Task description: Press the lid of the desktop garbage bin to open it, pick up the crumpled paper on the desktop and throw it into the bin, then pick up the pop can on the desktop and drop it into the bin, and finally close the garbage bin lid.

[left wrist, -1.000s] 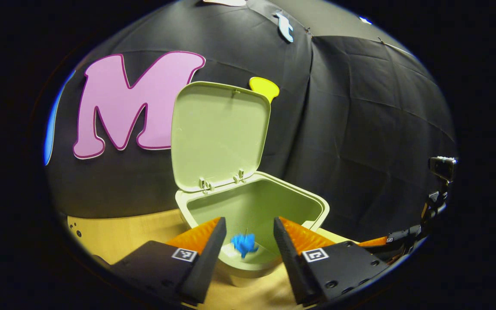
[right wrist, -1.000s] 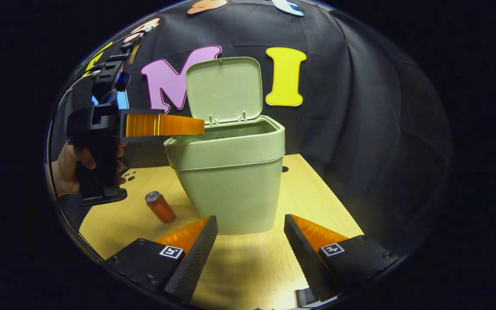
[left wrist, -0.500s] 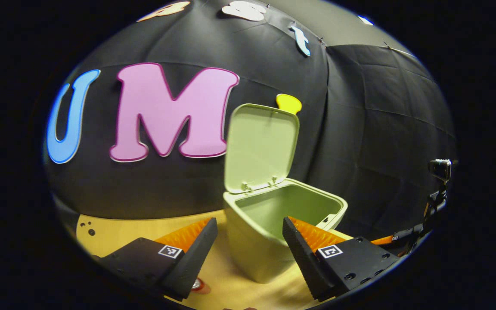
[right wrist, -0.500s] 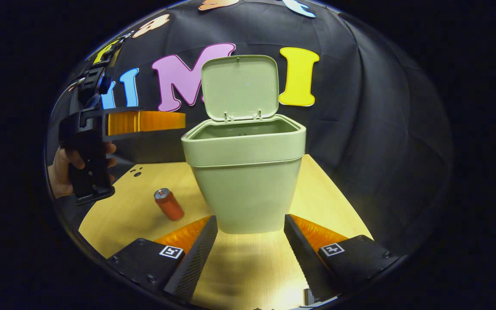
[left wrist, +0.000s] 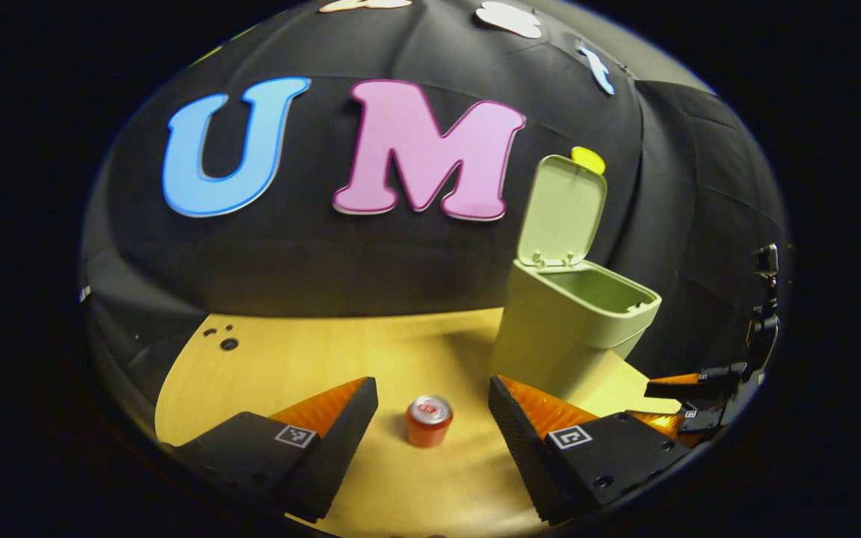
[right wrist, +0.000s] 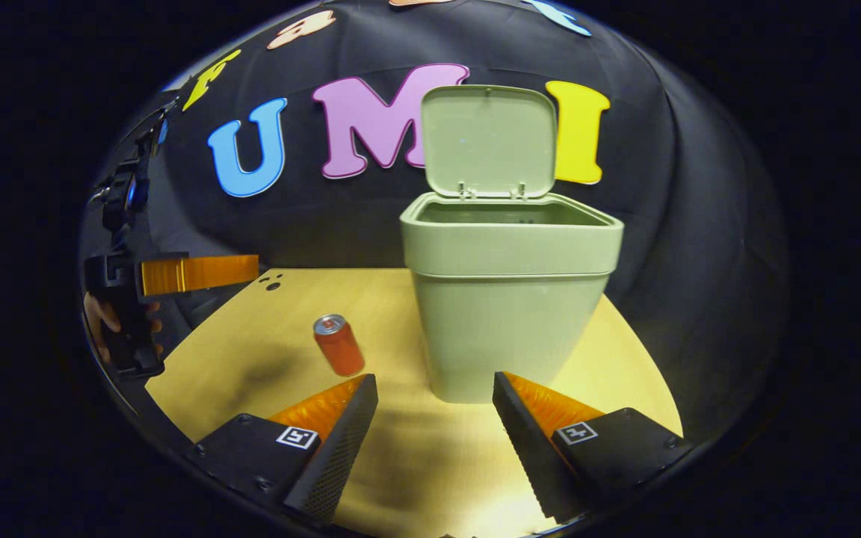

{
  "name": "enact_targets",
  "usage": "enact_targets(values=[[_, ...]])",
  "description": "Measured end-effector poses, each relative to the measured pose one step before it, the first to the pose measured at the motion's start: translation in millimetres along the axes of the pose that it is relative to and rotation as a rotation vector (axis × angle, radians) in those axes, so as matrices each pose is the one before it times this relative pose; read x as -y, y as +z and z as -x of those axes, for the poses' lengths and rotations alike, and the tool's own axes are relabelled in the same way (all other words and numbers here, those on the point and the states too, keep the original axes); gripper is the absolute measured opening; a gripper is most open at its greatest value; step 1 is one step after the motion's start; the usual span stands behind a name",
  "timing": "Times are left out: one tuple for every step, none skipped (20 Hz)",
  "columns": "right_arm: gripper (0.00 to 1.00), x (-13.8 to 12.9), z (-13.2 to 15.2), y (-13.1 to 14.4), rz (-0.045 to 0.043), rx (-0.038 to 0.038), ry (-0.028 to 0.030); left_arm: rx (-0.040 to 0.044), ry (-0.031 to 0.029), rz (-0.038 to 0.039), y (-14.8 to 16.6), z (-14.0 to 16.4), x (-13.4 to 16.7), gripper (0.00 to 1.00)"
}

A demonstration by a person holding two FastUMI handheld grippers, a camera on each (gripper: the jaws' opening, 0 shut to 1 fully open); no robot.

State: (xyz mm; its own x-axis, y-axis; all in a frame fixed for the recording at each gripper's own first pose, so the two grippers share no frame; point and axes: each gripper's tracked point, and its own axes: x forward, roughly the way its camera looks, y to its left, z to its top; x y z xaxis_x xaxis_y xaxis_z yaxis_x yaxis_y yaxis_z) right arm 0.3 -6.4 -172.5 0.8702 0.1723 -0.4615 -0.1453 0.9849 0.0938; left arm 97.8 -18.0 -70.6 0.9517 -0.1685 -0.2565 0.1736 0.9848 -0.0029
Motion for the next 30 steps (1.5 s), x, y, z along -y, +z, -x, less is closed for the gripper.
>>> enact_targets(values=[[0.99,-8.0,-5.35,-1.28,0.01195,-0.00297,0.01644,-0.00267,0.0228,0.01112,-3.45,8.08,-11.56,0.96],[0.99,-9.89,-5.91,-1.23,0.0138,-0.00154,0.01618,-0.0036,0.02368,0.00821,-3.88,7.54,-12.23,0.97],[0.99,-10.42,-6.97,-1.14,0.01548,-0.00164,0.01706,-0.00471,0.0248,0.00606,-4.03,6.34,-13.51,0.96],[0.99,-9.78,-7.0,-2.99,0.01535,-0.00337,0.01396,-0.00675,0.02101,0.00645,-4.12,6.49,-11.14,0.96],[0.99,-8.88,-6.87,-2.85,0.01324,-0.00344,0.01548,-0.00537,0.01711,0.0056,-4.89,6.74,-9.11,0.96],[0.99,-10.02,-7.92,-3.98,0.01448,-0.00554,0.01601,-0.00579,0.01529,0.00319,-3.65,4.57,-9.51,0.96],[0.99,-9.32,-8.96,-4.25,0.01574,-0.00842,0.01742,-0.0087,0.0158,0.00079,-5.32,4.7,-9.27,0.96],[0.99,-8.64,-9.22,-2.53,0.01651,-0.0072,0.01463,-0.00772,0.01423,-0.00163,-3.83,4.65,-7.56,0.96],[0.99,-6.35,-9.73,-1.57,0.01575,-0.00253,0.01224,-0.00659,0.01488,-0.0002,-4.09,2.81,-7.81,0.96],[0.99,-6.65,-7.09,-1.85,0.01298,-0.00276,0.01114,-0.00268,0.01504,0.00227,-1.98,3.64,-7.49,0.96],[0.99,-6.54,-10.3,-1.6,0.00908,-0.00331,0.01194,-0.00355,0.01503,0.00403,-2.03,3.72,-7.48,0.96],[0.99,-4.63,-11.44,-1.49,0.00574,-0.00622,0.01054,-0.00666,0.01397,0.00456,-2.91,2.92,-6.75,0.96],[1.0,-4.6,-10.47,-0.63,0.00163,-0.00549,0.01075,-0.00683,0.01106,0.00326,-3.82,2.04,-4.87,0.96],[1.0,-1.65,-11.24,0.24,0.00098,-0.00382,0.00228,-0.00663,0.00927,0.00155,-3.27,2.02,-4.97,0.96],[0.99,-1.0,-11.55,0.73,-0.0038,-0.00309,-0.00025,-0.01144,0.00984,-0.00177,-5.18,1.83,-5.13,0.96],[0.98,-2.39,-9.55,-1.14,-0.0076,-0.00392,0.00151,-0.01321,0.00996,-0.00455,-4.38,1.17,-4.48,0.96],[0.98,-1.2,-10.91,-0.61,-0.00723,-0.00271,-0.00081,-0.00951,0.01028,-0.0066,-4.06,0.65,-5.07,0.96],[0.98,-0.15,-9.85,-0.7,-0.00547,-0.00266,-0.00128,-0.00631,0.01021,-0.00663,-1.51,1.09,-3.83,0.96],[0.98,-1.07,-9.67,-0.29,-0.0027,-0.0032,0.00218,-0.00791,0.00951,-0.00962,-3.32,0.57,-3.33,0.96],[0.98,0.24,-8.73,-1.1,-0.00214,-0.00159,-0.00461,-0.0114,0.00768,-0.01367,-2.91,-0.74,-2.58,0.96],[0.98,2.62,-9.04,0.33,-0.00463,-0.00173,-0.00715,-0.01147,0.00585,-0.00807,-3.92,-1.04,-2.03,0.96],[0.98,0.87,-8.19,-1.13,-0.00921,-0.00271,-0.00174,-0.01056,-0.00164,0.0032,-2.37,-0.34,1.5,0.96],[0.98,1.03,-7.47,-1.42,-0.00825,-0.00429,-0.00013,-0.00832,-0.00252,0.01004,-2.53,-0.98,1.13,0.96],[0.98,0.72,-6.97,-0.9,-0.00362,-0.00371,-0.00154,-0.00781,0.00091,0.01207,-1.67,-1.34,0.97,0.96],[0.98,1.56,-6.3,-0.11,0.00155,-0.00208,-0.00355,-0.00565,0.00245,0.0089,-1.61,-0.8,-0.05,0.96],[0.98,0.33,-6.87,0.68,0.00103,-0.00091,-0.00018,-0.0004,0.00389,0.00653,0.97,-1.23,0.15,0.96],[0.99,-0.91,-4.22,2.64,0.00166,0.0014,0.00046,-0.00028,0.00194,0.00468,-0.84,-0.05,0.42,0.96],[0.99,0.34,-4.04,2.73,0.00205,0.00214,0.00031,-0.00076,-0.00008,0.00305,-0.28,0.02,1.41,0.96],[0.98,0.18,-3.66,2.52,0.00316,0.00217,0.00232,-0.00138,-0.00287,0.00084,-1.1,-0.32,2.33,0.96],[0.98,-0.05,-5.0,1.43,0.00422,0.00079,0.00176,-0.00305,-0.00161,-0.00079,-0.05,-0.11,1.16,0.96]])
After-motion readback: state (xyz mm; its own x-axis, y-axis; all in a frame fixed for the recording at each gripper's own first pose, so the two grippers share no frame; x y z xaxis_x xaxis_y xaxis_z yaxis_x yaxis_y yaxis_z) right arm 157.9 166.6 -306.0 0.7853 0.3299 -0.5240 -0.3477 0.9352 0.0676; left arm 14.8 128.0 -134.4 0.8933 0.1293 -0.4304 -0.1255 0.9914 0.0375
